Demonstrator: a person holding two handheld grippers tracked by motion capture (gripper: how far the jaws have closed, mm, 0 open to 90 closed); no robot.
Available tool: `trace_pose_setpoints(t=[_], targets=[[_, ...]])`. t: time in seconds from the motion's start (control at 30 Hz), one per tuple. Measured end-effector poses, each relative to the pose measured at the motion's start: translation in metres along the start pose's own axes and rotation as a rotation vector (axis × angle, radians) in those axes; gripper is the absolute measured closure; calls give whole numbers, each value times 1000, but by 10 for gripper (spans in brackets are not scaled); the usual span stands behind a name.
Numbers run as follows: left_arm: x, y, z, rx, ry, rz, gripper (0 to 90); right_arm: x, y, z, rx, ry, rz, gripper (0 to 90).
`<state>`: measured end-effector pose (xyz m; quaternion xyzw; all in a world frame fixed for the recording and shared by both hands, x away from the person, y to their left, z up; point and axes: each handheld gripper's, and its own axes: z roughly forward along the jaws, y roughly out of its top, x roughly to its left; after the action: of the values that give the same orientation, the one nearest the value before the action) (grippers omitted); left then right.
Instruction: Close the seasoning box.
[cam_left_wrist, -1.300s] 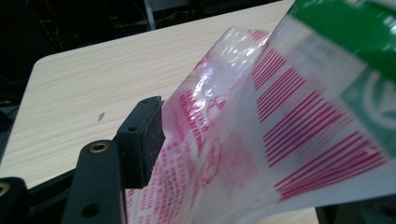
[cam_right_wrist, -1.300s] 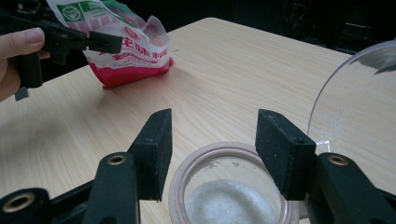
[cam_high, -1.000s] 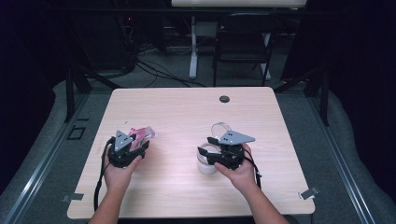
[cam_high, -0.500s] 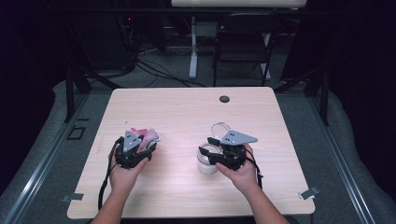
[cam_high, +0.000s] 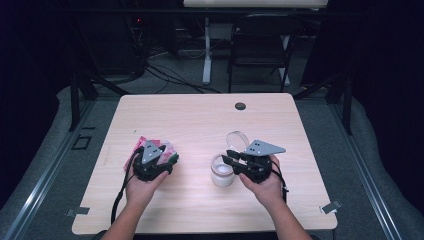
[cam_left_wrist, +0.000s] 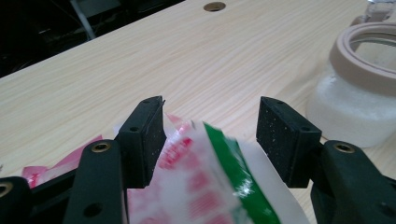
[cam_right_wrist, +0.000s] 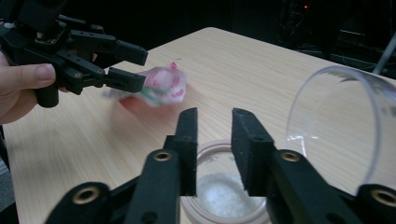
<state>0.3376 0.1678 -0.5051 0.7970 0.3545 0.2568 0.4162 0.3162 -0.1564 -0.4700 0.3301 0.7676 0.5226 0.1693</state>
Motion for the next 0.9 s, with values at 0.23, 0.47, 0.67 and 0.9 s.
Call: trace_pose_setpoints(t=[0.23,0.47,0.67,0.9], targets=[[-8,4,6,0,-19,29,419,-7,1,-13,1,-45,0,900],[-7,4,8,9,-20,30,421,-16,1,-22,-8,-56,24,900],[-6,3,8,10,-14,25,422,-25,1,-29,-12,-75,47,900],[-4,3,8,12,-6,25,425,-36,1,-37,-18,-98,75,900]])
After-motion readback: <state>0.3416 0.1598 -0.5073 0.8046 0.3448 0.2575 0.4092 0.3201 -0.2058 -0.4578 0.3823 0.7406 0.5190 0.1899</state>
